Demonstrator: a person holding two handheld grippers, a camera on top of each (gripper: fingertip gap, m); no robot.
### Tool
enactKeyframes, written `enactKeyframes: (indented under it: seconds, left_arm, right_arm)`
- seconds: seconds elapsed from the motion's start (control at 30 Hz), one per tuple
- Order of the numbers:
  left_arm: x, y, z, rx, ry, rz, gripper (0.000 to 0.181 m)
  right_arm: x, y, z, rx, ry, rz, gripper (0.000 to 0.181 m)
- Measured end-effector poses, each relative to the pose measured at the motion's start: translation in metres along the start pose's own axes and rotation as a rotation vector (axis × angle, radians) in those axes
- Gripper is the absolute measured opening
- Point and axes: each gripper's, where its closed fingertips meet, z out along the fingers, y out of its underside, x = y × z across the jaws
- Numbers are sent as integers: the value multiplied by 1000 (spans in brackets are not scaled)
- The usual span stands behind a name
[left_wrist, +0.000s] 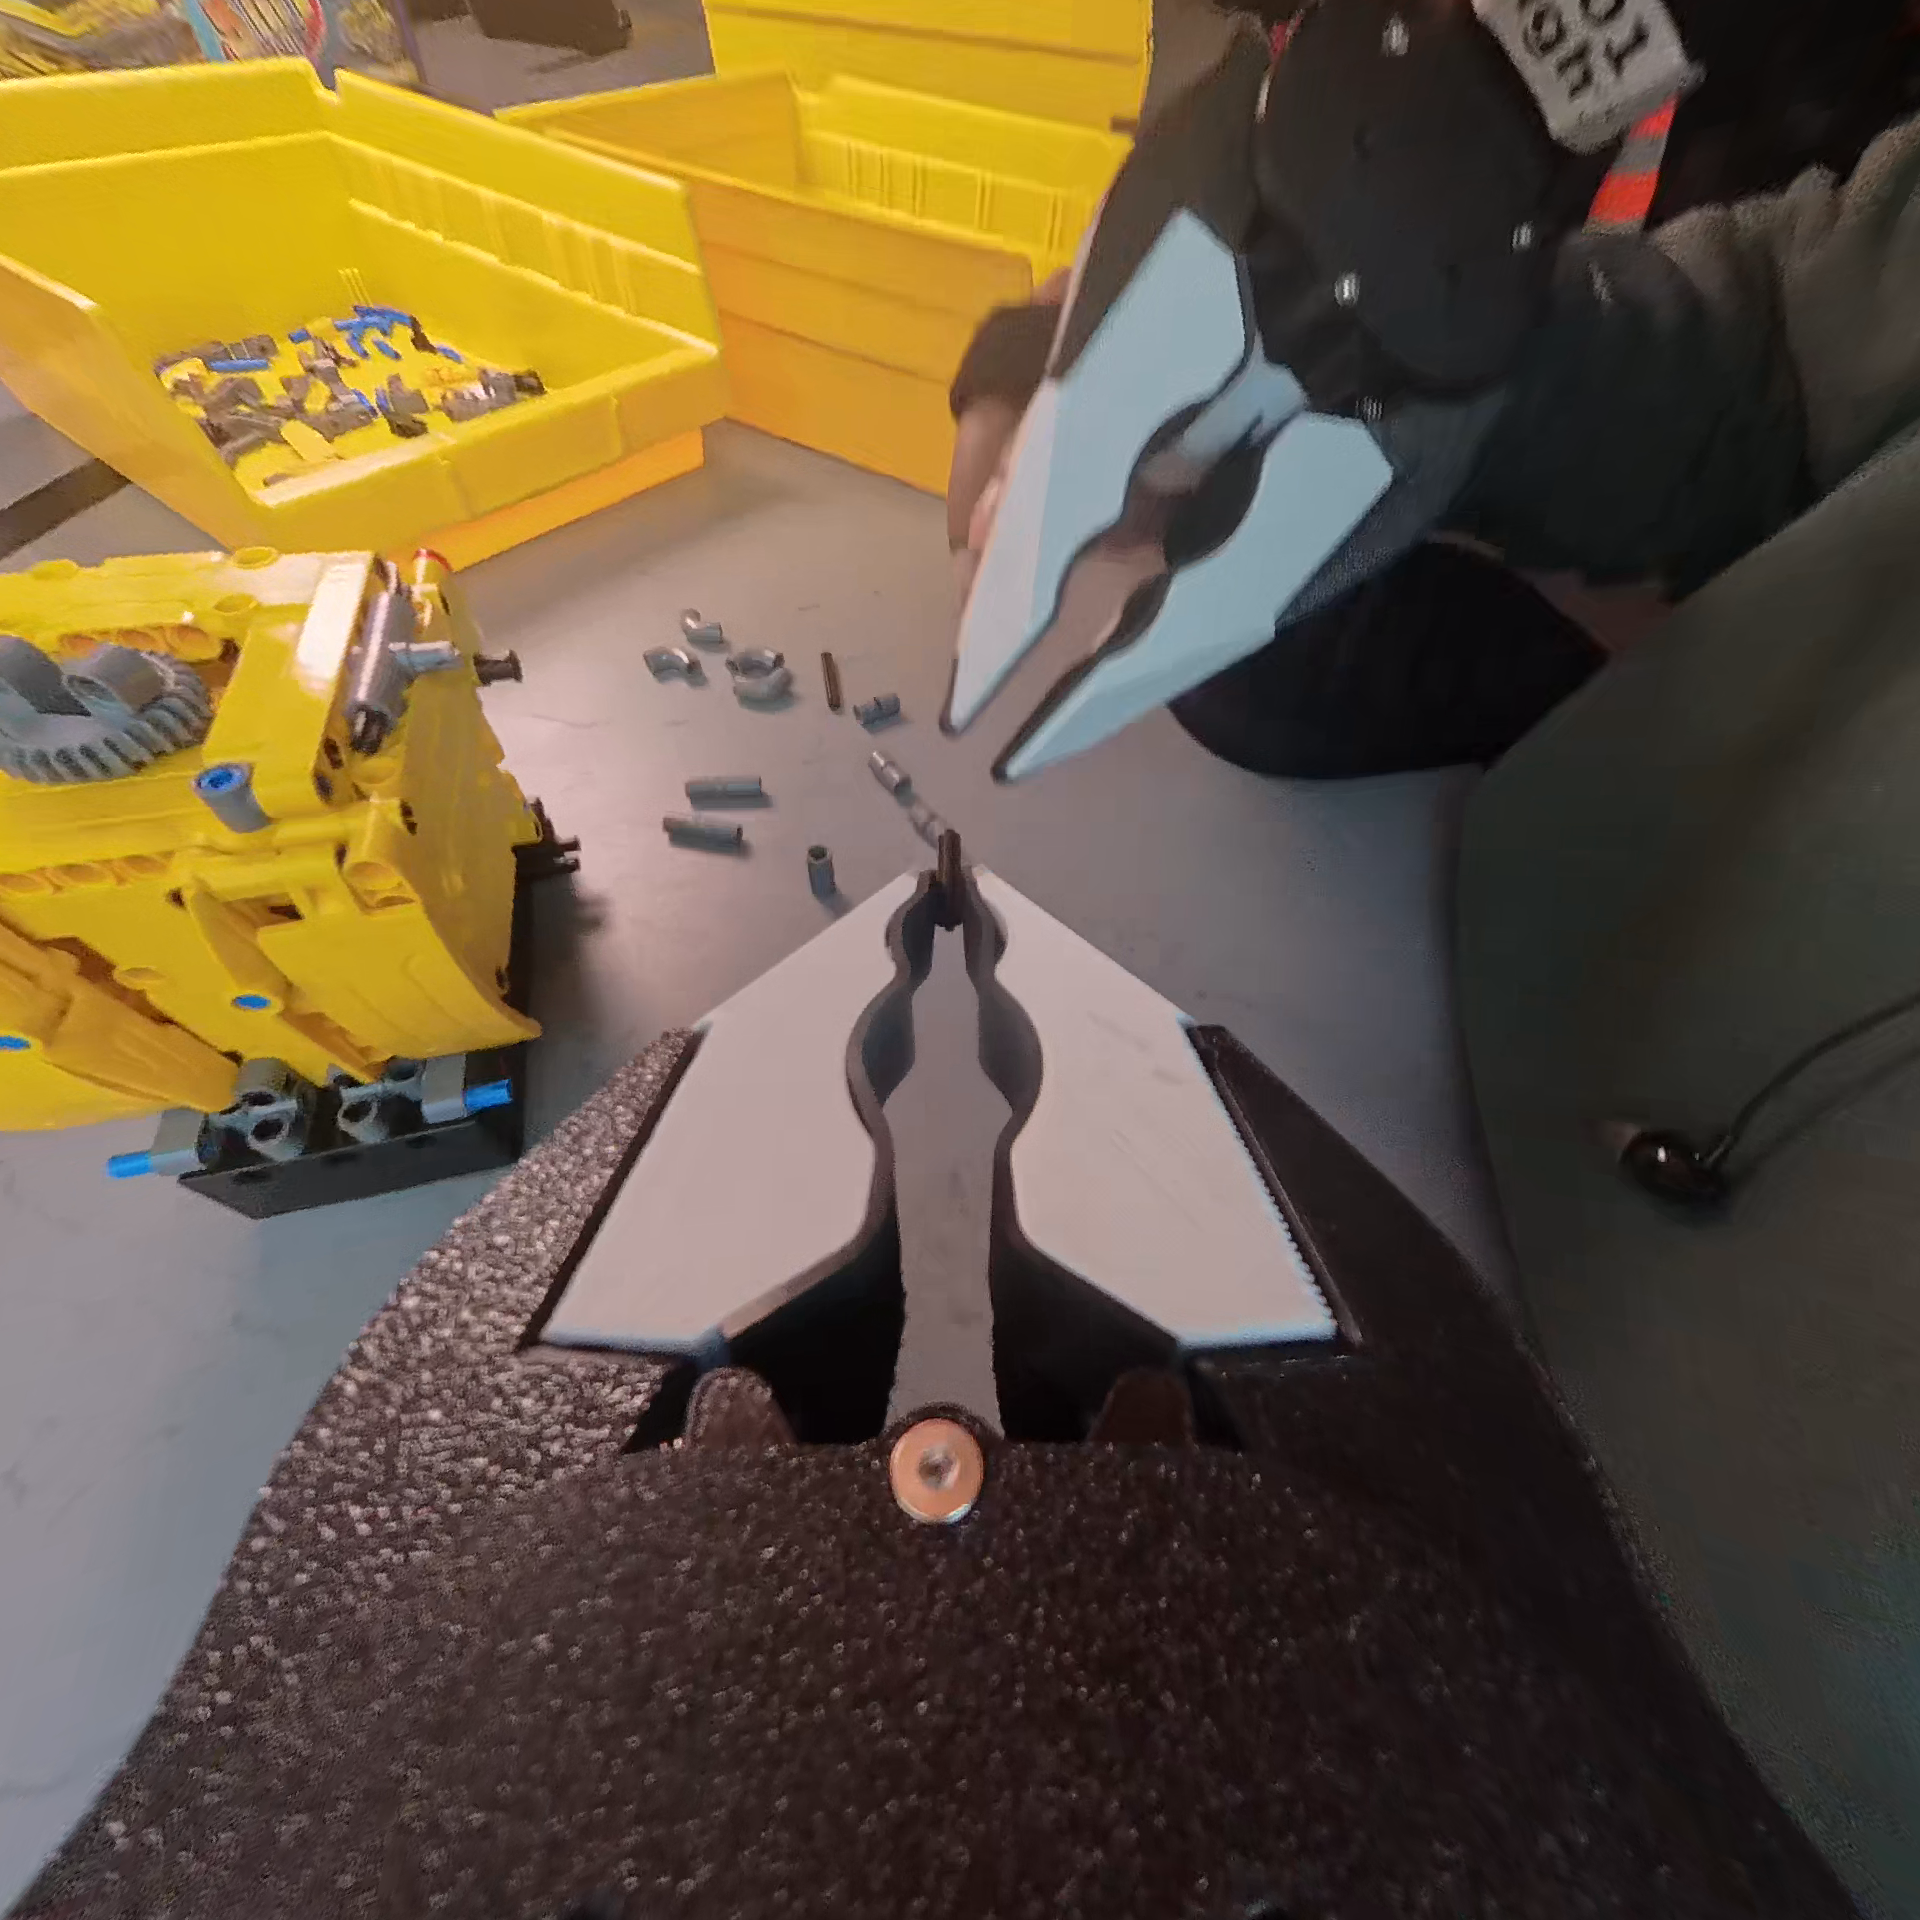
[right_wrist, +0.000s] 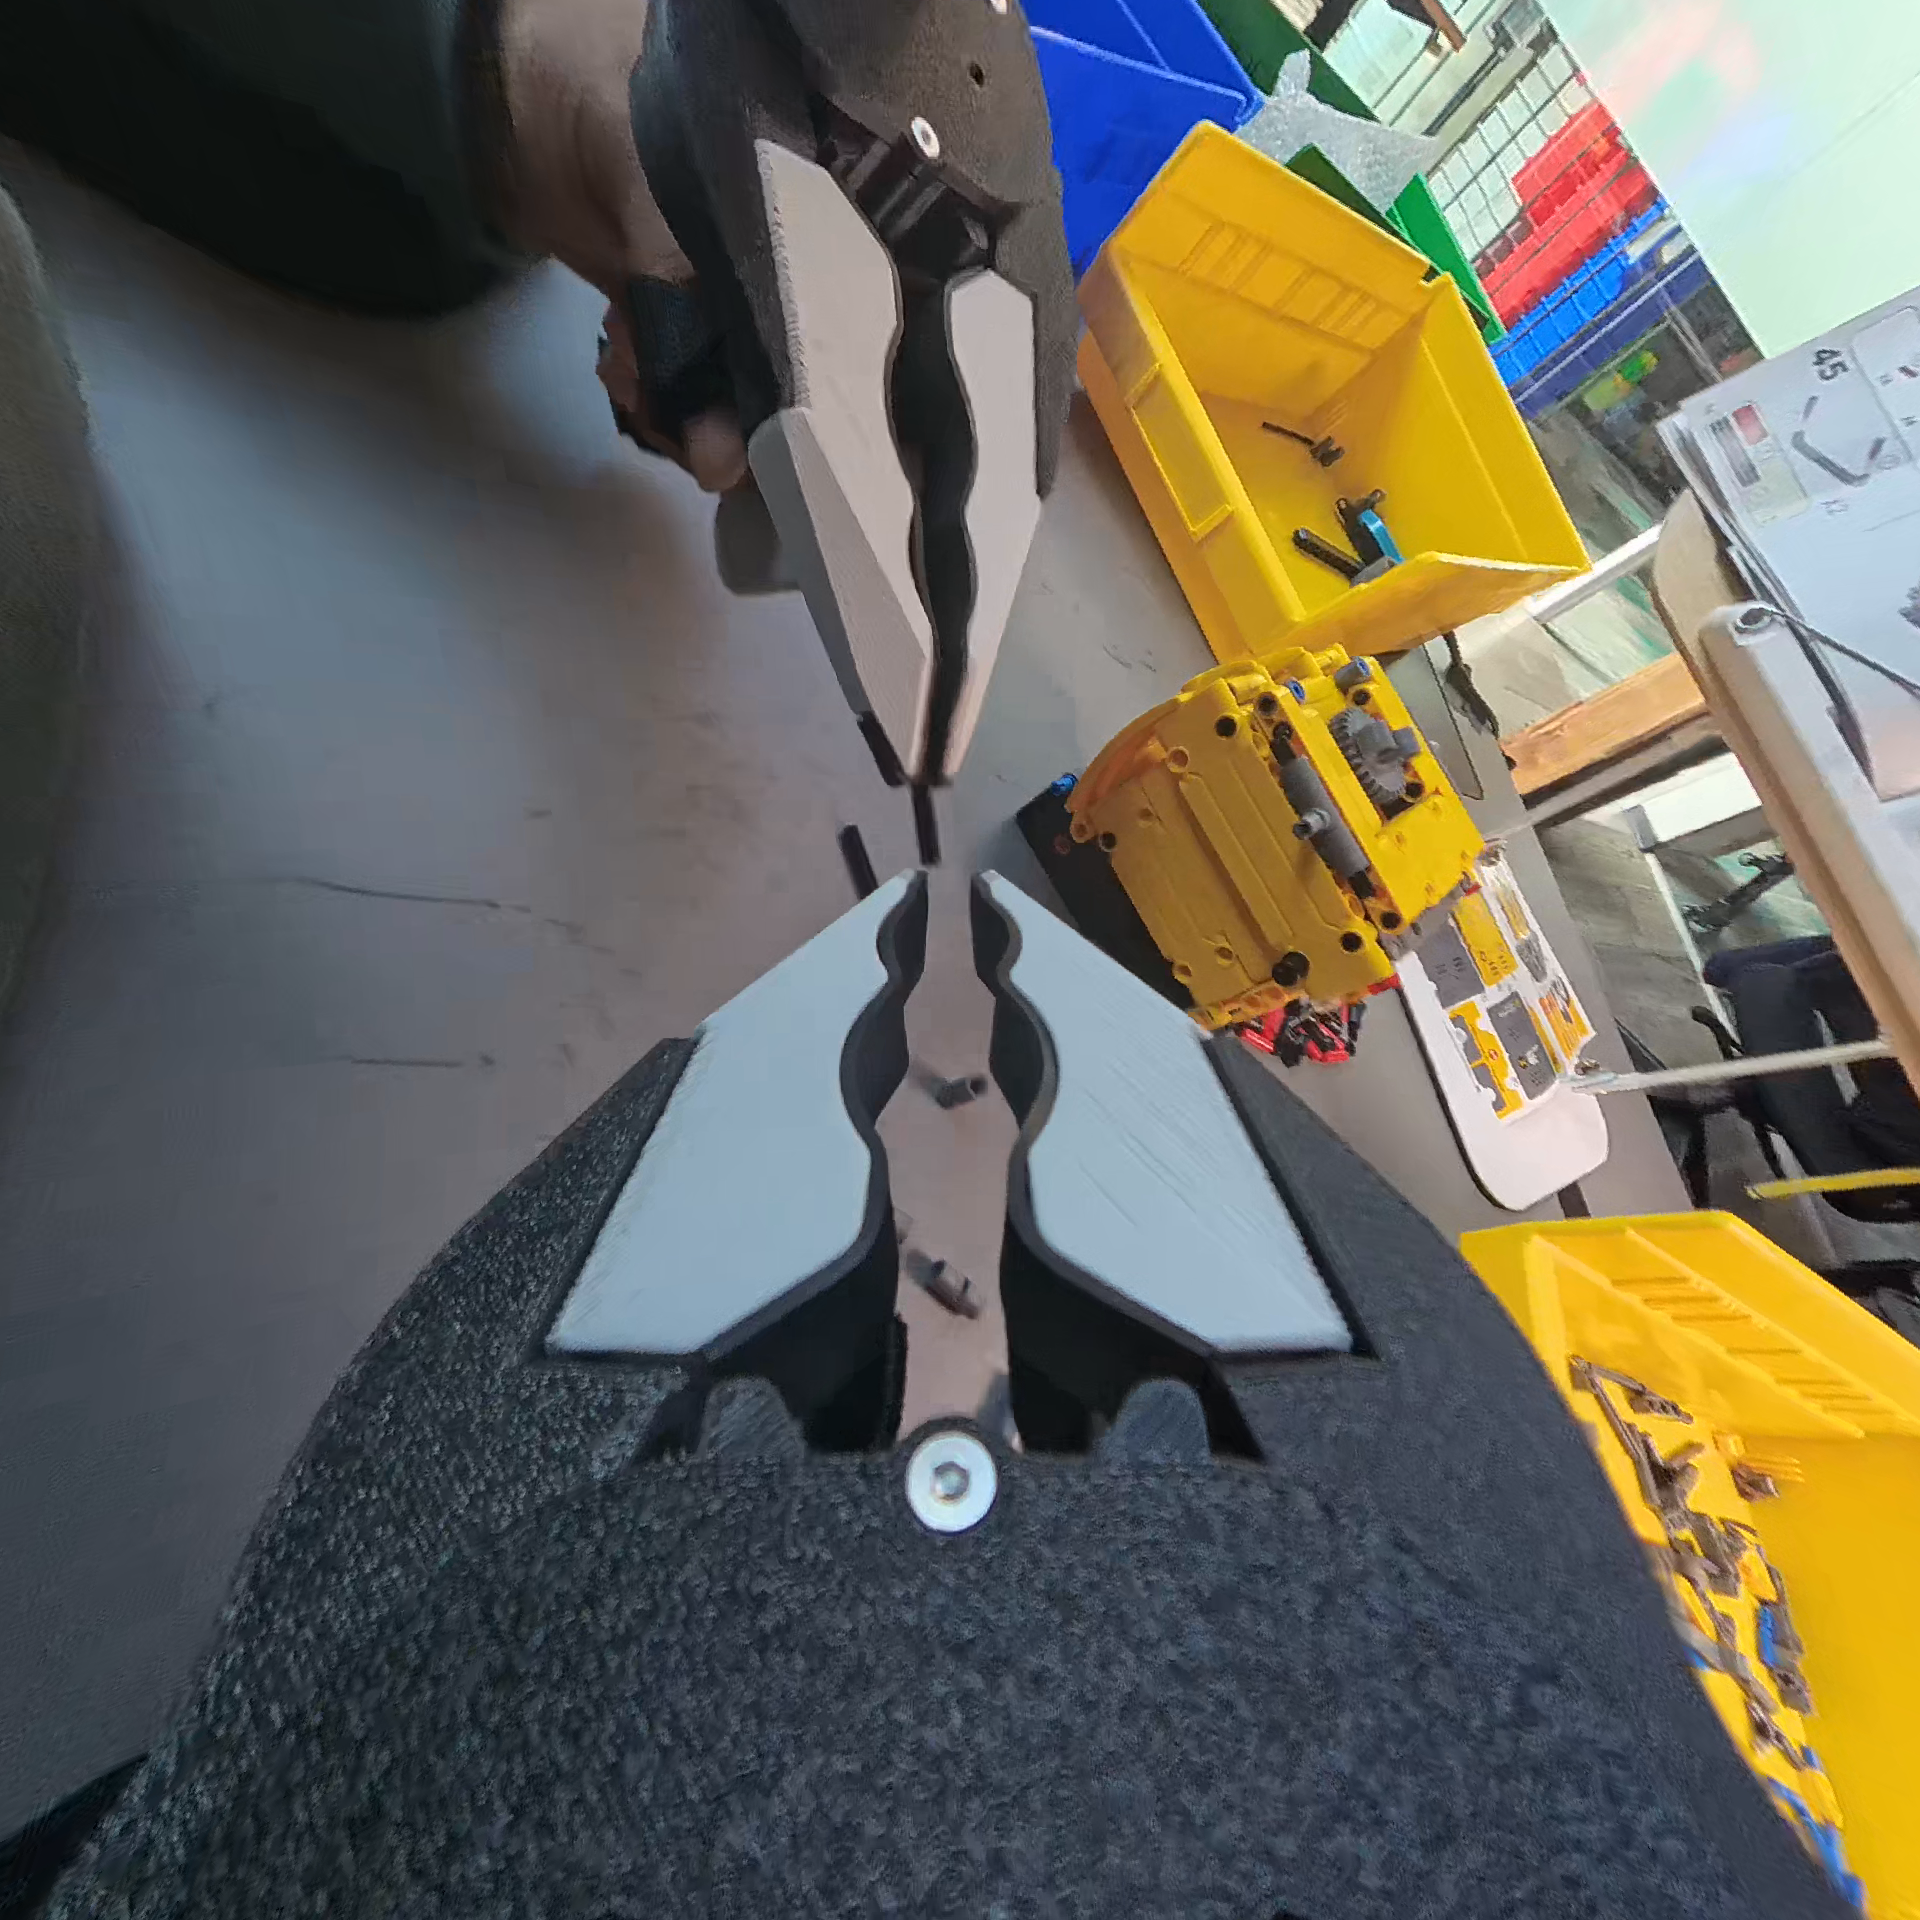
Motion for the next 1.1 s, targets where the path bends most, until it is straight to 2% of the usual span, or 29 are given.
enactKeyframes:
  seconds: [0.1, 0.2, 0.37, 0.47, 0.6, 0.73, 0.9, 1.0, 1.1]
  left_arm:
    - [-6, 35, -10, -180, 19, 36, 4]
    - [-10, 62, -11, -287, -19, 100, 4]
    - [-18, 78, -5, -382, -68, 172, 3]
    - [-22, 81, -5, -395, -97, 185, 11]
    - [-30, 68, -10, -326, -132, 143, 25]
    - [-42, 45, -17, -196, -185, 93, 29]
    - [-50, 32, -18, -111, -231, 69, 29]
    - [-53, 32, -18, -100, -242, 56, 29]
    - [-55, 33, -18, -99, -244, 45, 29]
  right_arm:
    - [21, 17, -20, -54, 51, 61, 18]
    - [54, 32, -54, -84, 157, 111, 18]
    - [130, 52, -141, -115, 417, 224, 18]
    - [167, 91, -193, -222, 523, 327, 19]
    - [207, 164, -249, -477, 623, 353, 16]
    - [226, 245, -277, -726, 574, 425, 12]
    - [220, 334, -273, -1000, 363, 472, 7]
    - [207, 365, -259, -1095, 165, 341, 4]
    - [192, 381, -248, -1128, 2, 306, 3]
